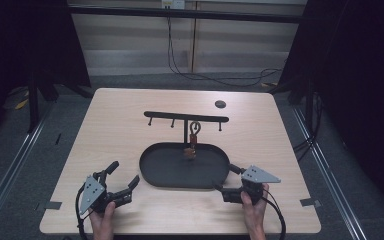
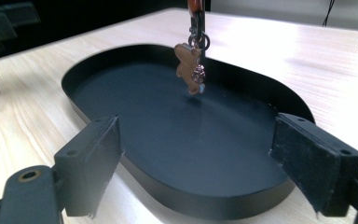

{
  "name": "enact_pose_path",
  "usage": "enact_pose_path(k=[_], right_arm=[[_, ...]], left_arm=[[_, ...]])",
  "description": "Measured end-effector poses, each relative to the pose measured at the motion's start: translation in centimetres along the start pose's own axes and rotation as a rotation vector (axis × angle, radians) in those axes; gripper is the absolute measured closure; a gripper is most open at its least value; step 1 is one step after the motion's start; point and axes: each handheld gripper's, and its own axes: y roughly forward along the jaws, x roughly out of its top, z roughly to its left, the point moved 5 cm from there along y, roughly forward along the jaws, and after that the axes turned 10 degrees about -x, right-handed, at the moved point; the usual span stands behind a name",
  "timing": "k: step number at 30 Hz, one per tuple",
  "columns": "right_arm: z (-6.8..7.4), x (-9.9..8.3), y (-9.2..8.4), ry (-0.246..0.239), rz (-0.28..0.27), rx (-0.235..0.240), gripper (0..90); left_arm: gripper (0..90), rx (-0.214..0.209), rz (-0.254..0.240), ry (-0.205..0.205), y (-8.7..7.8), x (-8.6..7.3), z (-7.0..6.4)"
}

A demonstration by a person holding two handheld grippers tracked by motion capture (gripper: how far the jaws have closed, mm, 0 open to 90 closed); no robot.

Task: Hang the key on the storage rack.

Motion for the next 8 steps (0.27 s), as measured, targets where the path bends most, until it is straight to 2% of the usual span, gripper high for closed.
enact_pose_path(k=[2,3,4,8], right_arm=[[-0.06,-0.35,-0.08,0.012,-0.024,0.008,15.7],[-0.03,-0.32,-0.23,0.007,-0.042,-0.011,15.0],[-0.03,-0.3,-0.34,0.006,-0.055,-0.01,14.5],[-0.24,-0.31,-0.52,0.026,-0.078,-0.044,13.8]], left_arm=[[15.8,0.0,0.0,0.0,0.0,0.0,-0.01],[15.8,0.0,0.0,0.0,-0.01,0.0,0.0],[15.8,-0.001,0.0,0.0,-0.01,0.0,0.0],[15.8,-0.002,0.009,0.008,-0.07,-0.03,0.04]])
